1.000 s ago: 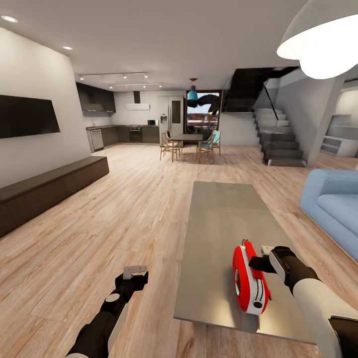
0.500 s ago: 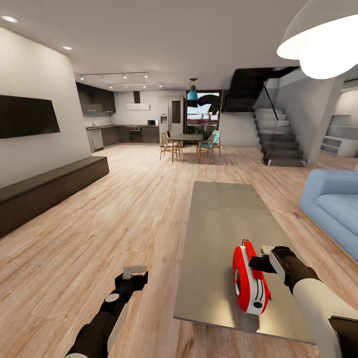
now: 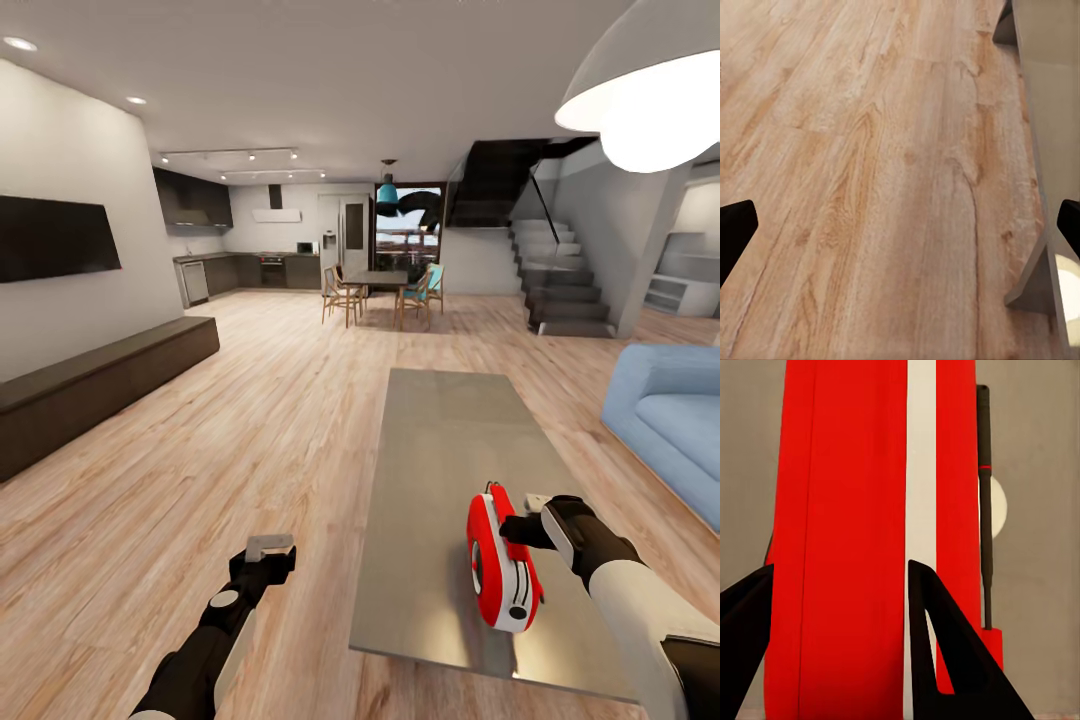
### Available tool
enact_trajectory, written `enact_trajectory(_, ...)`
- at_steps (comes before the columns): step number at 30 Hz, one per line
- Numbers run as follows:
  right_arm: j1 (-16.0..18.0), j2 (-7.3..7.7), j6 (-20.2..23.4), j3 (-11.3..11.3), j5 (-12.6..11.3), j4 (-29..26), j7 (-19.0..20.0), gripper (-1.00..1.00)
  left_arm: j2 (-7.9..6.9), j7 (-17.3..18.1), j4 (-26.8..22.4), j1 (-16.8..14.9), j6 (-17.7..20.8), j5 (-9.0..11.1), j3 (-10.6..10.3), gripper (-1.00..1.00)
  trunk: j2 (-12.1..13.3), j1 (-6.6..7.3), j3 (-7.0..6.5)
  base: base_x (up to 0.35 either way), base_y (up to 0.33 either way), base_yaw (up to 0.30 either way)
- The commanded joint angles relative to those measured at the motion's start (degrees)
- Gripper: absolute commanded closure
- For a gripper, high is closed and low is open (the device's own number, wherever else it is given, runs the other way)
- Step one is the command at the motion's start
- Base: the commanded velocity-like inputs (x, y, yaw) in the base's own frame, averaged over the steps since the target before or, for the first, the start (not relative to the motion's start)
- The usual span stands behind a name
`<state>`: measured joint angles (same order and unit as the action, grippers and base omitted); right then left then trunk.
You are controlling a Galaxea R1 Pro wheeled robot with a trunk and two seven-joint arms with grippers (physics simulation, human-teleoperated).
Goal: Turn on the radio receiver that's on the table in the living room.
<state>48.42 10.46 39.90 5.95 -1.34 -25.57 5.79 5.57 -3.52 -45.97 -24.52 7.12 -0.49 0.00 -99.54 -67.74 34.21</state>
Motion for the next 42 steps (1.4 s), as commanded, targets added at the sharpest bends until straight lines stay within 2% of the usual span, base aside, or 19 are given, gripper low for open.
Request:
enact_trajectory(1, 0.0, 0.00, 0.0, 0.0, -0.1, 0.0, 0.1, 1.00, -0.01, 0.0, 0.0, 0.0, 0.0, 0.0, 0.0, -1.00, 0.4, 0.23, -0.19, 0.000, 0.000, 0.000)
enact_trajectory(38, 0.0, 0.00, -0.1, 0.1, -0.2, -0.2, 0.4, 1.00, 0.06, -0.4, 0.0, 0.0, -0.2, -0.1, 0.1, -1.00, 15.3, 8.35, -6.83, 0.000, 0.000, 0.000)
enact_trajectory(42, 0.0, 0.01, -1.8, 0.1, -0.2, -0.2, 0.4, 1.00, 0.00, -0.4, 0.0, 0.0, -0.2, -0.1, 0.1, -1.00, 16.9, 9.23, -7.55, 0.000, 0.000, 0.000)
